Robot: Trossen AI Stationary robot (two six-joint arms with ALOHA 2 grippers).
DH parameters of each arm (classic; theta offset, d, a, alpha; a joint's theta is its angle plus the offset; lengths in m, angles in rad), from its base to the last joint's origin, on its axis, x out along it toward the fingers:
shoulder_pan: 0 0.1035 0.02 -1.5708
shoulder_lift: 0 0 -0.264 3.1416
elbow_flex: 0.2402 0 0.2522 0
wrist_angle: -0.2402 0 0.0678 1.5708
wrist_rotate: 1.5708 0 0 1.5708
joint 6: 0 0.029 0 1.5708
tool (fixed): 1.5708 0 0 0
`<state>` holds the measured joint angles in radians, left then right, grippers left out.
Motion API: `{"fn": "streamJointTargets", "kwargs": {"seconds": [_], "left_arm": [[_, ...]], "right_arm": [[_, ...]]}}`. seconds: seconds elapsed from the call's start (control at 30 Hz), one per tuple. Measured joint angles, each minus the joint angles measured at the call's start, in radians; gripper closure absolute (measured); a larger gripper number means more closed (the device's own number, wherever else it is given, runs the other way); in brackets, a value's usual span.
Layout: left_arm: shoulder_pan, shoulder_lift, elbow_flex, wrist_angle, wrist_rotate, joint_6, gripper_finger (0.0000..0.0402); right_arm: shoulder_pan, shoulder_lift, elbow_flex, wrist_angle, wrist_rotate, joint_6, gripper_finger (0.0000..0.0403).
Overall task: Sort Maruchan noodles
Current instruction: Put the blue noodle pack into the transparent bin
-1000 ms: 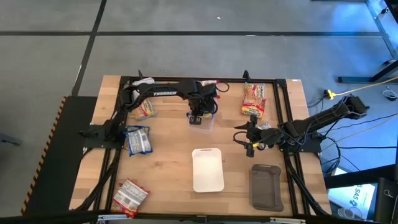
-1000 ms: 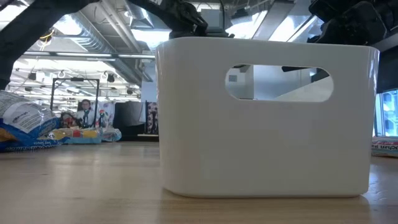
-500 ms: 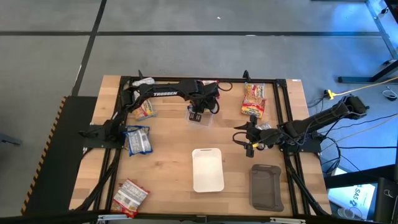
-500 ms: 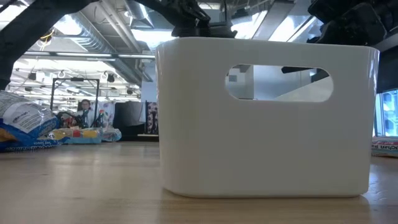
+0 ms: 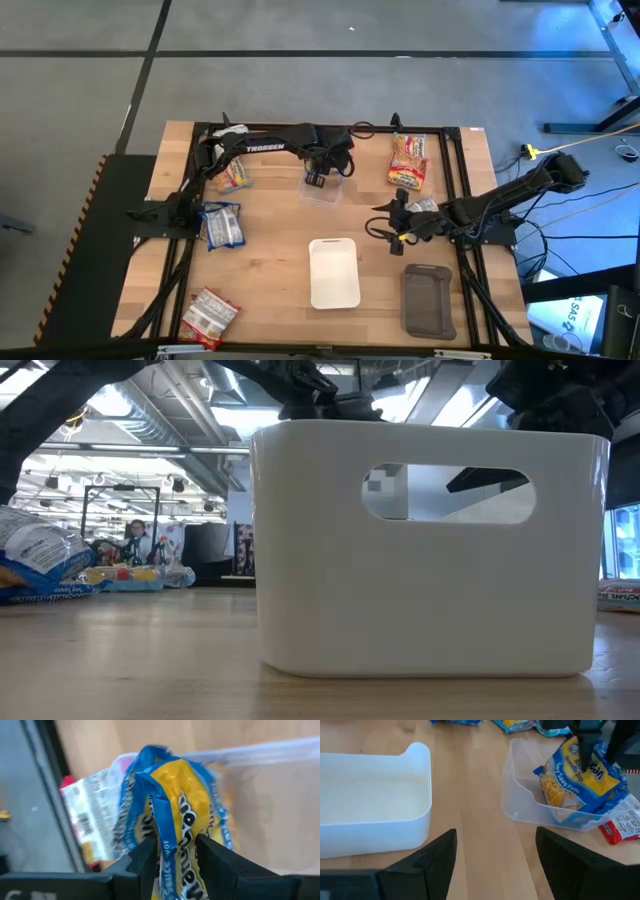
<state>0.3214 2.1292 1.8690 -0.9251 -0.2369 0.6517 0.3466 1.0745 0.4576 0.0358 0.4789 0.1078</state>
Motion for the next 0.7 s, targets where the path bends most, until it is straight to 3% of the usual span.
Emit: {"fn": "streamJointTargets", "kwargs": {"seconds": [0.27,0.53,0.7], "left_arm": [[0.017,0.008,0.000,0.019,0.057,-0.009,0.0270],[-0.016,-0.014,0.000,0.021,-0.027,-0.020,0.0270],[-0.019,-0.077,0.000,-0.018,0.001,-0.100,0.0270]], "right_arm": [[0.000,0.001,0.000,0.004,0.000,-0.004,0.0155],[0.000,0.001,0.000,0.014,0.001,-0.011,0.0155],[0.000,0.001,-0.001,0.017,0.010,-0.011,0.0155]]}}
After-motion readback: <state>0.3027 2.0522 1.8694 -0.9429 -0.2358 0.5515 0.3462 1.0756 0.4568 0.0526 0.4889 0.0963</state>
